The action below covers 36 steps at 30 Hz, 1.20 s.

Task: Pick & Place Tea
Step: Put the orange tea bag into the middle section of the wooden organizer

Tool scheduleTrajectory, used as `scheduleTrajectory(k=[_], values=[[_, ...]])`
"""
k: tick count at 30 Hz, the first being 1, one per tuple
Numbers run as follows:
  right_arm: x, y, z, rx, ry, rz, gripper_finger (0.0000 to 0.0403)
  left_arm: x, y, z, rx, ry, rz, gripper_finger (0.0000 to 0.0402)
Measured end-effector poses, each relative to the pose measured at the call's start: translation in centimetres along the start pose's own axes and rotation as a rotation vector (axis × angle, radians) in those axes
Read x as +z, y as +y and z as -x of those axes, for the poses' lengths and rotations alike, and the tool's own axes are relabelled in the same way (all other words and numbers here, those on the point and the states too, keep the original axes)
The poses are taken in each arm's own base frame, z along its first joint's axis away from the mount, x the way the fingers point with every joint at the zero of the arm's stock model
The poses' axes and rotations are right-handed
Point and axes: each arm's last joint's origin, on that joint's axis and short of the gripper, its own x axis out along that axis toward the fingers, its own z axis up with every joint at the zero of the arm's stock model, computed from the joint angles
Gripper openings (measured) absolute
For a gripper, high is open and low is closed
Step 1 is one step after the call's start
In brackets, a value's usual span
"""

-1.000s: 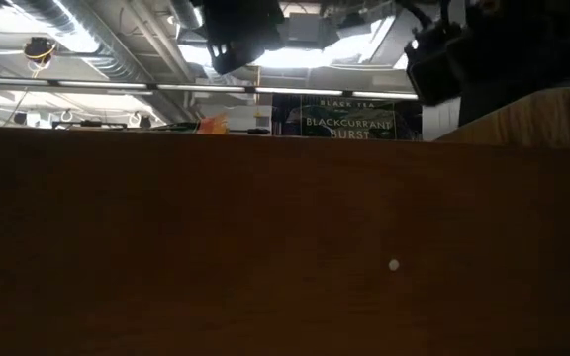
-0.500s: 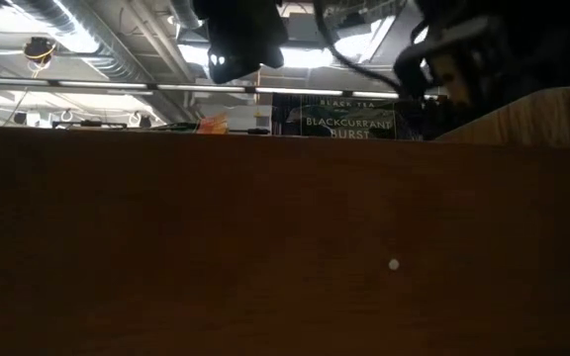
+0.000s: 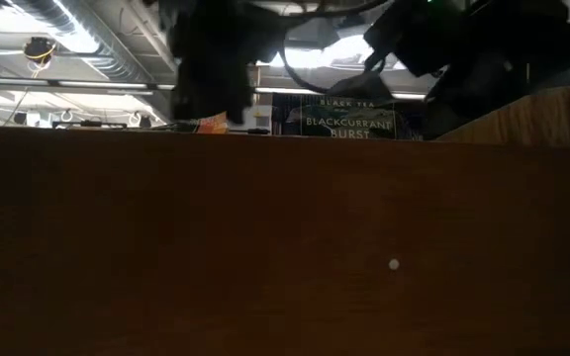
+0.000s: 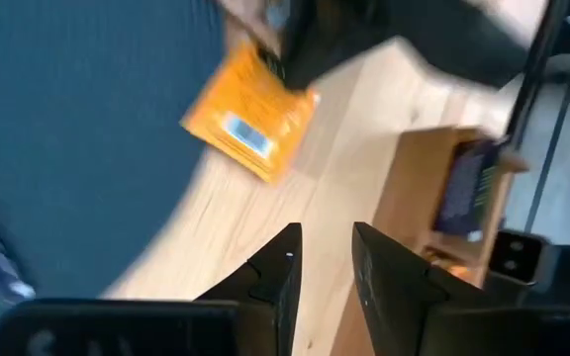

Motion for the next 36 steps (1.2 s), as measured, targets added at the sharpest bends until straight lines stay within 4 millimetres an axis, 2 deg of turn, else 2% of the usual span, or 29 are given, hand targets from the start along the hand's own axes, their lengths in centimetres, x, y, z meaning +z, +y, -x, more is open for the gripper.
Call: scheduleTrajectory(k=[6, 17, 23, 31, 36], values=[[1.0, -0.2, -0.1, 0.017, -0.015, 0.001, 0.0051, -1.4, 1.8, -2.4, -0.060, -0.052, 0.086, 0.0088], [1.0, -0.2, -0.1, 0.021, -0.011, 0.001, 0.0051, -2.7, 5.1, -4.7, -0.065, -0.140, 0.308, 0.0089], [1.1, -0.1, -0.1, 0.035, -0.013, 0.001, 0.0051, -2.3, 5.1, -6.3, -0.139, -0.187, 0.331, 0.0111], [1.1, 0.0, -0.1, 0.042, -0.014, 0.000, 0.0051, -2.8, 5.9, -7.8, -0.098, -0.135, 0.374, 0.0157], [1.1, 0.1, -0.1, 0.050, -0.017, 0.000, 0.0051, -2.9, 6.1, -8.4, -0.101, -0.119, 0.401, 0.0171]])
